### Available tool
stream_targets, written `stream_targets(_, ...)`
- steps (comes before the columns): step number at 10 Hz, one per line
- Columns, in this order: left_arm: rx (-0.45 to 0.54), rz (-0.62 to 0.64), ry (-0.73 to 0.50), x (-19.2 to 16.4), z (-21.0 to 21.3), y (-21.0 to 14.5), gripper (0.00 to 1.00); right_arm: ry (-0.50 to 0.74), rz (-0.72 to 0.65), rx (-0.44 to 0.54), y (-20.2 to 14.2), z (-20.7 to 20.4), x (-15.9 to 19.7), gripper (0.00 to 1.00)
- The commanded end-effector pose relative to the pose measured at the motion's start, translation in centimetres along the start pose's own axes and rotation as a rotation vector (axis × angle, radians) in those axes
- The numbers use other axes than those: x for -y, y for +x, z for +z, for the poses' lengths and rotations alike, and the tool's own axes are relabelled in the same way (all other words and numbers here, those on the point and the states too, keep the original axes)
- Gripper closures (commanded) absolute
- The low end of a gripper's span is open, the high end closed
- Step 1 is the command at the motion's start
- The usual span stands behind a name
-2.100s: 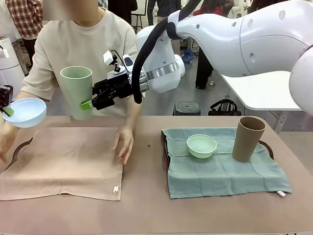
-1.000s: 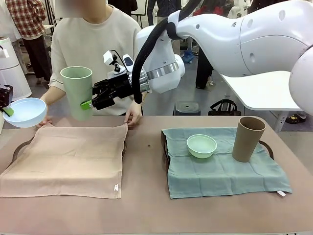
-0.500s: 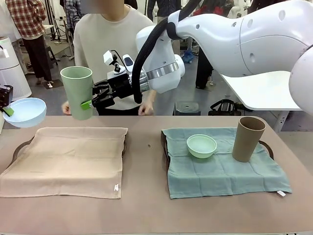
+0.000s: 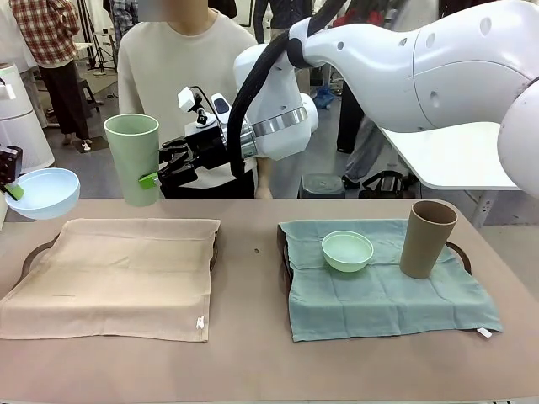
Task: Set up a tray with a mat and arrange the tableware.
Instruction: Place the Picnic Bowl and Reusable plastic cup back onto the Handle tray in front of the human's position.
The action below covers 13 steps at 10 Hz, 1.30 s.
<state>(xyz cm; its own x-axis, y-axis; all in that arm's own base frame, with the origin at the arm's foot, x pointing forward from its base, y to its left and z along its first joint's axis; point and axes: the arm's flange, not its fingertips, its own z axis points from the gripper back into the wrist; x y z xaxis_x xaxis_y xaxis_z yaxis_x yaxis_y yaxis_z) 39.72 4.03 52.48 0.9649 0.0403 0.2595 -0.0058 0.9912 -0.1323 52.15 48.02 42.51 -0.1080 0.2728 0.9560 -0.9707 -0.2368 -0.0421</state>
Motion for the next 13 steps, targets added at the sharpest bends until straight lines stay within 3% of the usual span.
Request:
stream_targets(1, 0.000, -0.002, 0.001, 0.1, 0.0, 0.0, 1.00, 0.003, 0.000, 0.006, 0.3, 0.2, -0.2, 0.80)
stream_targets(3, -0.029, -0.008, 0.008, -0.5, -0.9, 0.1, 0.96, 0.003, 0.000, 0.006, 0.3, 0.2, -0.2, 0.80)
stream_targets(4, -0.034, -0.007, 0.010, -0.6, -1.4, 0.1, 0.96, 0.000, 0.000, 0.000, 0.0, 0.0, 0.0, 0.21)
stream_targets(13, -0.123, 0.003, 0.027, -2.2, -8.5, 1.0, 0.96, 0.006, -0.154, 0.006, -9.1, -0.9, 0.7, 0.21)
